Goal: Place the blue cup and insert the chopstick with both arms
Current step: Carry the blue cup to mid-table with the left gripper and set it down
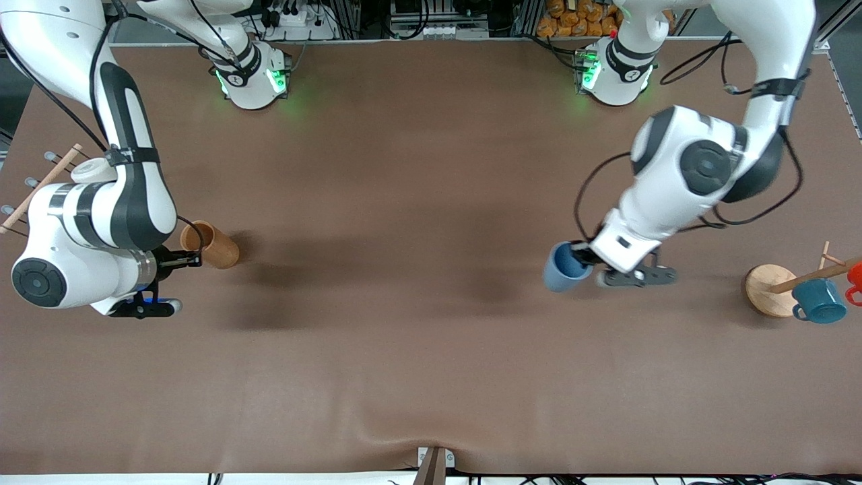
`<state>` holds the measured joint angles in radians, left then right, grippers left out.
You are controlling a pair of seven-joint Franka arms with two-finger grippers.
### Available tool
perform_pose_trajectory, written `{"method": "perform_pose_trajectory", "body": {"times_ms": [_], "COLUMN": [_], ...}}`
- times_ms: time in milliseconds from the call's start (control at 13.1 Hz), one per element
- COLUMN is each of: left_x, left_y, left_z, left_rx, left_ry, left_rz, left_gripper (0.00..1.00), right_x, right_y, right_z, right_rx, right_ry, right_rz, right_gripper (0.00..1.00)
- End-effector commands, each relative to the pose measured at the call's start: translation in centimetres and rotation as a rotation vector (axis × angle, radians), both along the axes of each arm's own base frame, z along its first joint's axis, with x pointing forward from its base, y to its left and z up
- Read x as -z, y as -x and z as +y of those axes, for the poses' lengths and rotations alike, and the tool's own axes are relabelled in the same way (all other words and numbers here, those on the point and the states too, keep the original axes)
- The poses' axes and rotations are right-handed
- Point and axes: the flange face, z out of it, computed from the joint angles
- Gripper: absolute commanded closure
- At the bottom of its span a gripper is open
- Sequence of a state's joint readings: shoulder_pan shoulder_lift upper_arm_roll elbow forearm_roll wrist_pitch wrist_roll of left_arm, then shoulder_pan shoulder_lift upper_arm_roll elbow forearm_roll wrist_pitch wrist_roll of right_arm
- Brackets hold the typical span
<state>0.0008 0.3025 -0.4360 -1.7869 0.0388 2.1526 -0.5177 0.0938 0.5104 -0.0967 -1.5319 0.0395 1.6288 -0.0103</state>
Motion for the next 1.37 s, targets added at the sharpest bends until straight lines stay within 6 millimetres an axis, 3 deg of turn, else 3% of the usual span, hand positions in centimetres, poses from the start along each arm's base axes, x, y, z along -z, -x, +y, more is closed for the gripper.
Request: {"method": "perform_pose_trajectory", "body": {"times_ms": [0,76,228,685,837,989,1141,1293], "left_x": [0.0,0.2,0.9,4.2,5.9,8.0,11.1,12.5], "left_y": [1.3,1.8,3.0,6.6,6.6,8.0,9.0,10.4], "left_z": [-6.2,-7.9,-11.3,-17.8,-19.1,-22.3,-24.1,-25.5], "left_rx": [-0.086,-0.122,-0.161,-0.233,-0.269,-0.304,-0.289,-0.248], "left_ry": [0.023,0.025,0.034,-0.025,-0.04,-0.042,-0.086,-0.12], "left_rz": [0.035,0.043,0.065,0.074,0.078,0.098,0.072,0.04], "left_gripper": [1.0,1.0,1.0,1.0,1.0,1.0,1.0,1.0], "right_x": [-0.1,-0.2,-0.2,-0.5,-1.4,-3.5,-5.8,-8.1], "right_y": [0.0,0.0,0.1,0.3,0.4,0.6,0.8,0.3], "right_z": [0.1,0.0,0.0,-0.2,-0.2,-0.2,-0.2,0.0], "right_rx": [0.005,0.007,0.003,-0.001,-0.002,-0.003,-0.005,-0.014], "right_ry": [0.009,0.009,0.007,0.004,0.004,0.004,0.001,0.0], "right_rz": [-0.004,-0.005,-0.001,0.012,0.016,0.003,-0.02,-0.055], "right_gripper": [0.65,0.7,1.0,1.0,1.0,1.0,1.0,1.0]}}
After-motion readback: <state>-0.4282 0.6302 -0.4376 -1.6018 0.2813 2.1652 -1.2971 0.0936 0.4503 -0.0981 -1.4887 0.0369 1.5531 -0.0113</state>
